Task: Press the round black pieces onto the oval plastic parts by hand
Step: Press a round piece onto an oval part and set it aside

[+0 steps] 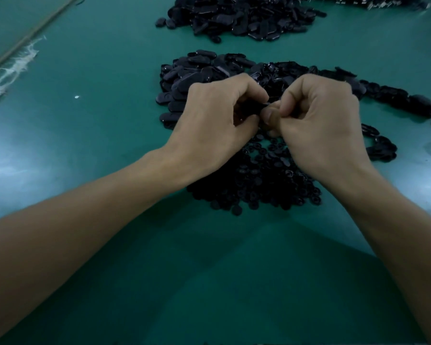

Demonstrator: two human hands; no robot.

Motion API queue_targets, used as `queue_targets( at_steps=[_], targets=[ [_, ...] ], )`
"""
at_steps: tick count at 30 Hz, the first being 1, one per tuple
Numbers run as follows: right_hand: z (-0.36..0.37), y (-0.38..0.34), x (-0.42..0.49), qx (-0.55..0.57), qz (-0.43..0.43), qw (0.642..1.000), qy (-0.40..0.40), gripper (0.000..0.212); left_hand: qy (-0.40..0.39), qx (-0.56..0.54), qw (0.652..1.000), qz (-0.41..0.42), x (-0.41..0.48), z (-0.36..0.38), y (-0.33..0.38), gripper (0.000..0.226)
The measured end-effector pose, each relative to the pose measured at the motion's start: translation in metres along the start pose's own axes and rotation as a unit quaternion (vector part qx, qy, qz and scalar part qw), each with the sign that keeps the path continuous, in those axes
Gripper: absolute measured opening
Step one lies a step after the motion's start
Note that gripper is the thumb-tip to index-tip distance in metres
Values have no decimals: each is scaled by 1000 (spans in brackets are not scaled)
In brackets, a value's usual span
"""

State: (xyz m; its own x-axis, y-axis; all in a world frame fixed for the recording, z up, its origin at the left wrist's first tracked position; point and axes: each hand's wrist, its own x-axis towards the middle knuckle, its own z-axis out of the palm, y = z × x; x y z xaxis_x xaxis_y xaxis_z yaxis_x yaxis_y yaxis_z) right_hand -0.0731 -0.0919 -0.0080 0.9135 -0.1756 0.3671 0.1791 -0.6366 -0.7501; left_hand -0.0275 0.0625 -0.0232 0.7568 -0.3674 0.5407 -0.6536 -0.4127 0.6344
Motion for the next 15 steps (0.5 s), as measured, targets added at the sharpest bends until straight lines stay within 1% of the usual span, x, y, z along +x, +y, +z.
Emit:
queue_targets(
  at_steps=[4, 9, 15],
  targets=[
    [0, -2, -1, -21, -12, 1000, -11, 38, -1, 31, 999, 27, 0, 0, -1, 23],
    [-3, -5, -2, -17, -34, 999, -35, 34, -7, 29, 999, 21, 1, -3, -4, 23],
    [-7, -8, -5, -21, -42, 998, -51, 19, -5, 11, 1000, 8, 2, -4, -4, 22]
  ],
)
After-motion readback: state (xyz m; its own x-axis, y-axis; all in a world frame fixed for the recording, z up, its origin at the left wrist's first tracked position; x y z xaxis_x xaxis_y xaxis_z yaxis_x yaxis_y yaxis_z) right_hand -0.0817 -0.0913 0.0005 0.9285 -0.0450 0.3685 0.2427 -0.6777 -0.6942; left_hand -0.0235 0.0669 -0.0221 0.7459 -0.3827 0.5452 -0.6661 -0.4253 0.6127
